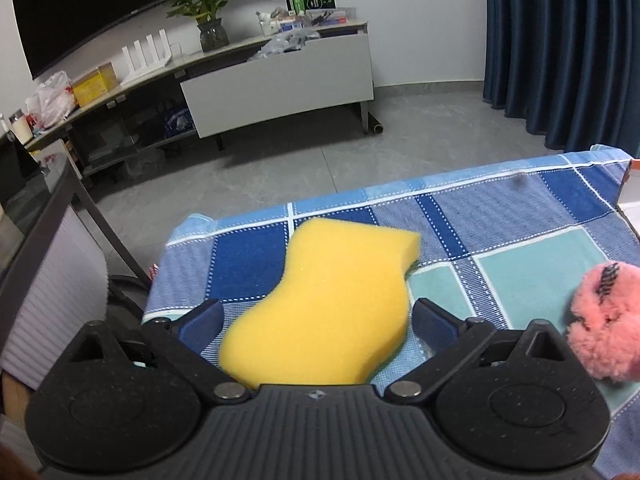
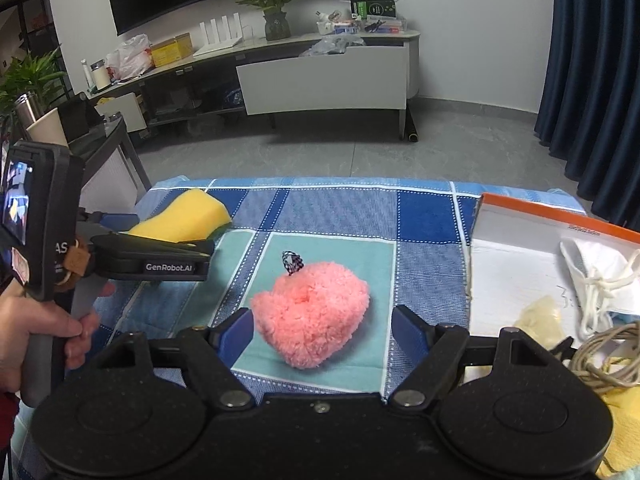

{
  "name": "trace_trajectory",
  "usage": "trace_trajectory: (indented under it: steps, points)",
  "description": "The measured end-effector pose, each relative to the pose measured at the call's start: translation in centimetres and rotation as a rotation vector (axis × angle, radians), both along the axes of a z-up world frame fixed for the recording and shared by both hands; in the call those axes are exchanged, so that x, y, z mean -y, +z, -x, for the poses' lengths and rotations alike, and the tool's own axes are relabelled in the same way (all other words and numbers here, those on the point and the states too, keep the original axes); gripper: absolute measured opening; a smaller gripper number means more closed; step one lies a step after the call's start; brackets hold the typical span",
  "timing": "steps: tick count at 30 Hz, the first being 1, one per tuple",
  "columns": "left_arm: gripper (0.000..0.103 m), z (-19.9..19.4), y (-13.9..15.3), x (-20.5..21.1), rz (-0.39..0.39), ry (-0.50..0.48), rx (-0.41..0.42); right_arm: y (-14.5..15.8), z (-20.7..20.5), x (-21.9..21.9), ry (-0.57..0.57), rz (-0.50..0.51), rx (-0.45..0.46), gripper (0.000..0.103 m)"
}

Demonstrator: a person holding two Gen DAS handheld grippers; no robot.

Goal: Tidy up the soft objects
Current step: 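Grasp the yellow sponge with the left tool while the right tool grasps the pink pom-pom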

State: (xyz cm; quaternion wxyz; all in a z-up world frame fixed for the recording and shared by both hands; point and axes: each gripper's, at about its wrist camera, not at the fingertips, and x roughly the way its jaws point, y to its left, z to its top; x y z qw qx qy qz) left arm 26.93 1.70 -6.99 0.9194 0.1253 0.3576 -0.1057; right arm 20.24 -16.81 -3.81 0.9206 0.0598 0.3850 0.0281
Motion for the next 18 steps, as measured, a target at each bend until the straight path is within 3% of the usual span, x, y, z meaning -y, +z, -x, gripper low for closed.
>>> trace_trajectory:
  steps: [4, 9, 12, 18]
  points:
    - [0.087, -0.1, 0.2, -0.4, 0.064, -0.005, 0.003, -0.8, -1.0, -0.1, -0.004, -0.002, -0.023, 0.091]
    - [0.083, 1.0, 0.5, -0.1, 0.057, -0.012, 0.025, -2.0, -2.0, -0.9, -0.006, 0.027, -0.052, 0.089]
    - [0.082, 1.8, 0.9, 0.0, 0.061, 0.013, 0.026, -2.6, -2.5, -1.3, 0.005, 0.038, -0.066, 0.064]
    - [0.082, 4.0, 2.3, 0.3, 0.071, 0.042, 0.062, -2.0, -1.6, -1.5, 0.011, 0.054, -0.029, 0.061]
